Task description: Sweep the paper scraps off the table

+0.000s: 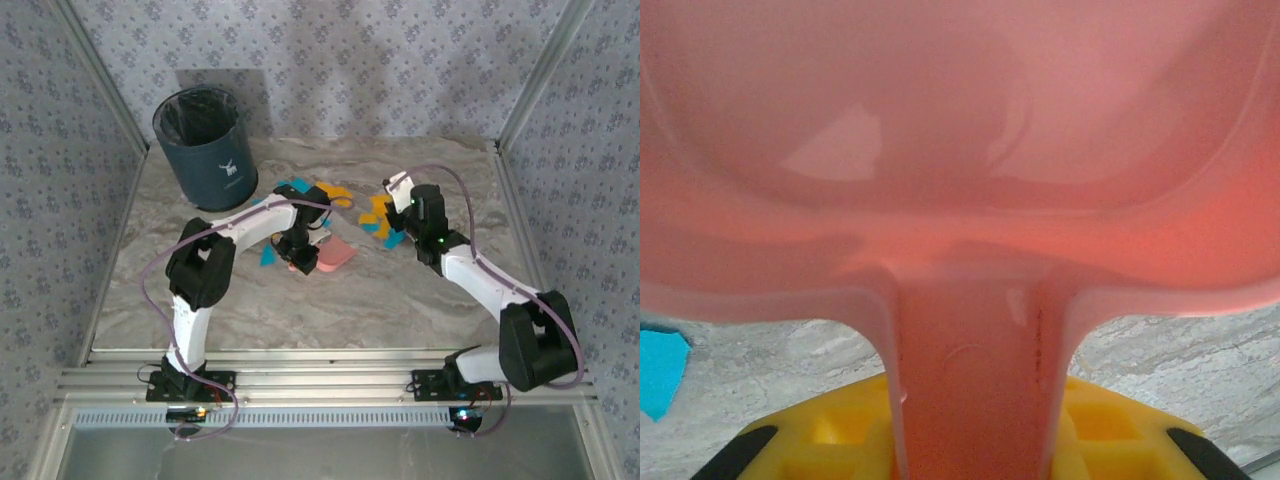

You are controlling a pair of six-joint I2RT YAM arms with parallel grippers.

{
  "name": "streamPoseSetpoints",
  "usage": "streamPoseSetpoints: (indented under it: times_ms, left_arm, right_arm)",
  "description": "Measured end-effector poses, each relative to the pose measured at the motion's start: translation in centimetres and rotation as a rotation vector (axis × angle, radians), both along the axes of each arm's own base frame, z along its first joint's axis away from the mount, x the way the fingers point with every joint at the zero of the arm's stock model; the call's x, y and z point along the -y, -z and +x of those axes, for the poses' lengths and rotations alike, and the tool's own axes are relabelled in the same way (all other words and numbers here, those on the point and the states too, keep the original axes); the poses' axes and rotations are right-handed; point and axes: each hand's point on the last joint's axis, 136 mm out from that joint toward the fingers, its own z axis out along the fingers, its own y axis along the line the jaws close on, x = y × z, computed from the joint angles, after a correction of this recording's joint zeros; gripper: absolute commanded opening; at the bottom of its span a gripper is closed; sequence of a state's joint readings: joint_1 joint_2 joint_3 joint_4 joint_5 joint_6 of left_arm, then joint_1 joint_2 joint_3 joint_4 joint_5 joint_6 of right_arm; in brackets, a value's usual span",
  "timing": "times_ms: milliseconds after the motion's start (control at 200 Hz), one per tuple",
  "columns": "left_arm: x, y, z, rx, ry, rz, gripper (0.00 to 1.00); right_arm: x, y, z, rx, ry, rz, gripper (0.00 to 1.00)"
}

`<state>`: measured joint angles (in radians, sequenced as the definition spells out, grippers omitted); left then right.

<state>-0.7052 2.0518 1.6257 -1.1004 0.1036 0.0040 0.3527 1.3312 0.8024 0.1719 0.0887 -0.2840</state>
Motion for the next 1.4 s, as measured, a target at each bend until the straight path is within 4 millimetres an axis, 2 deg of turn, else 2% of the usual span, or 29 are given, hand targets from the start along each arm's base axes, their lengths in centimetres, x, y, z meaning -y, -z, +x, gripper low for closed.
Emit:
streamPoseSetpoints:
  times_ms: [195,340,510,765,919,1214,1399]
  left_arm:
    - [0.1,0.1,-0.1,-0.003,0.004,0.003,0.0]
    - [0.1,0.4,-0.2,-0.008,0.009,0.007,0.0]
    - [0.4,0.5,-0.5,-0.01,0.023,0.009,0.0]
    - [1.1,0.6,-2.5,-0.031,0.084,0.037,0.0]
    - [0.4,1.1,-2.8,-0.027,0.101,0.074,0.0]
    - [0.3,1.1,-3.1,-0.021,0.133,0.088,0.0]
    - [0.2,1.3,-3.5,-0.026,0.14,0.097,0.0]
  right_arm:
    - [-1.6,-0.3,-2.6,-0.024,-0.065,0.043,0.0]
    - [-1.6,-0.6,-3.7,-0.03,-0.067,0.073,0.0]
    - [-0.1,-0.9,-4.1,-0.019,0.021,0.099,0.0]
    - [3.2,-0.8,-3.8,0.02,0.219,0.092,0.0]
    - [3.8,-0.6,-3.4,0.027,0.257,0.083,0.0]
    - [2.8,-0.2,-2.4,0.031,0.23,0.096,0.0]
    - [0.4,-0.3,-2.6,0.022,0.153,0.111,0.0]
